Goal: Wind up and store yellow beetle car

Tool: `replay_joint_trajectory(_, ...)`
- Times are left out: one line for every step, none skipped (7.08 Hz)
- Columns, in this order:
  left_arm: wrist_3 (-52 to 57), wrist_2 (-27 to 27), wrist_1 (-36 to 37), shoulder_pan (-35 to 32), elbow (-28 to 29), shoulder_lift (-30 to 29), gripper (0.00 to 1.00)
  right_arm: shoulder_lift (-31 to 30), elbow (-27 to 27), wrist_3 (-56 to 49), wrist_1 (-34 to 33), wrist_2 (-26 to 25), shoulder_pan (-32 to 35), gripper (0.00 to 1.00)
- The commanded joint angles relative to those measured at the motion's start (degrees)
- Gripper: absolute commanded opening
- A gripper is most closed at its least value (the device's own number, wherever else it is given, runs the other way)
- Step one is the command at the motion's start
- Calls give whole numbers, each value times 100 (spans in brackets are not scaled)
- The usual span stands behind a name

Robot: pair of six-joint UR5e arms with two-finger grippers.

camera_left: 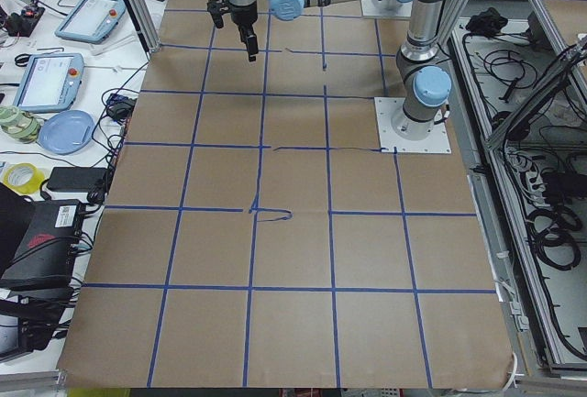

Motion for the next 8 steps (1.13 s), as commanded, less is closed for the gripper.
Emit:
replay_joint_trajectory(613, -124, -132, -192, -80, 76, 100, -7, -13, 0, -37, 12, -8, 100)
replay_joint_trajectory(946, -80, -150, -237, -46, 112, 100, 2, 13, 8, -63, 3, 1, 100)
replay_joint_trajectory(1332, -62, -124, -220, -10, 121, 100, 63, 48, -9, 172, -215, -8, 100)
replay_joint_trajectory(1388, -62, -159, -246, -80, 191, 100, 142, 49, 69, 261, -713, -17, 100)
replay_joint_trajectory(1389, -54, -272, -246, -37, 383, 100, 256, 57, 70, 218, -927, -138, 100)
replay_joint_trajectory(1389, -71, -299, -246, -123, 437, 100, 587, 83, -487, -217, -981, -357, 100)
replay_joint_trajectory(1337, -71, -308, -255, -90, 490, 100, 982, 84, -2389, -996, -990, -507, 100)
replay_joint_trajectory(1327, -71, -343, -263, -124, 595, 100, 1160, 84, -3217, -1091, -894, -709, 100)
